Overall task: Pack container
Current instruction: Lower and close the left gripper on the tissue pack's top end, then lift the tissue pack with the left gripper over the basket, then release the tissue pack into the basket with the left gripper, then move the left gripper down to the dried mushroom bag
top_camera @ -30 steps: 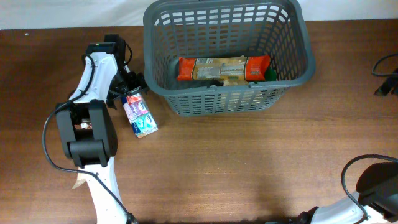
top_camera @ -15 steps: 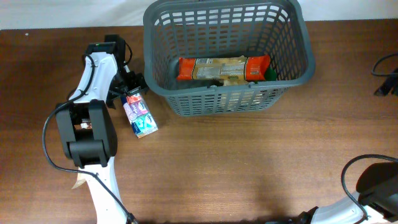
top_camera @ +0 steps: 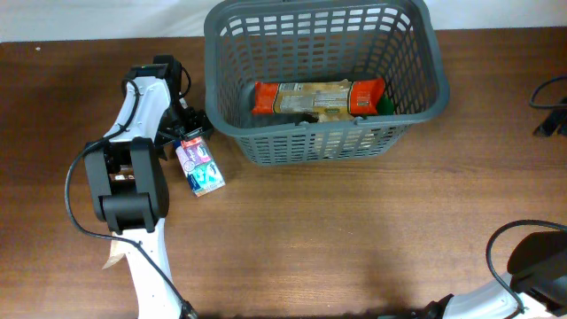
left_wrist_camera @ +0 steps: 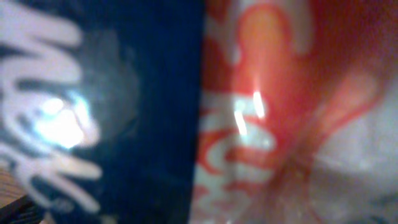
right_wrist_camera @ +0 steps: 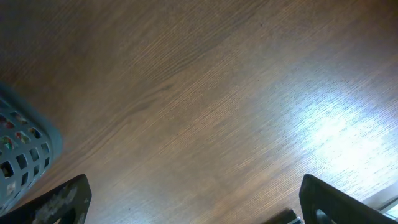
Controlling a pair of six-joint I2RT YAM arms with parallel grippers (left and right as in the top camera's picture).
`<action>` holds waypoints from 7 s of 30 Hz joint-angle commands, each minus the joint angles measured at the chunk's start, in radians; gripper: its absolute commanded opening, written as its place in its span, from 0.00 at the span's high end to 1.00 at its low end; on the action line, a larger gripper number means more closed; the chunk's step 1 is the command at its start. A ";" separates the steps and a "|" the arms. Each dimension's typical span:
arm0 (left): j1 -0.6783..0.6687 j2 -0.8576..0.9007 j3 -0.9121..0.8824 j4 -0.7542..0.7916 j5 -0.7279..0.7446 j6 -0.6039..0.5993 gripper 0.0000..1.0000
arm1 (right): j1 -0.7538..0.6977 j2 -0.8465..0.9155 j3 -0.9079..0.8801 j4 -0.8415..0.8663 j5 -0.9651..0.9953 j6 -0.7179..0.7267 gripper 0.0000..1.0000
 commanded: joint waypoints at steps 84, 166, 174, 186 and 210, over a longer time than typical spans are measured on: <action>-0.274 -0.494 1.016 0.048 0.155 0.501 0.98 | -0.002 0.001 -0.005 0.001 0.013 0.008 0.01; -0.420 0.116 0.969 -0.238 0.327 0.610 0.00 | -0.002 0.001 -0.005 0.001 0.013 0.008 0.01; -0.308 -0.032 1.135 -0.244 0.328 0.589 0.00 | -0.002 0.001 -0.005 0.001 0.013 0.008 0.01; -0.127 -0.252 1.171 -0.496 0.329 0.505 0.00 | -0.002 0.001 -0.005 0.001 0.013 0.008 0.01; -0.106 -0.930 0.286 -0.496 -0.051 0.362 0.00 | -0.002 0.001 -0.005 0.001 0.013 0.008 0.01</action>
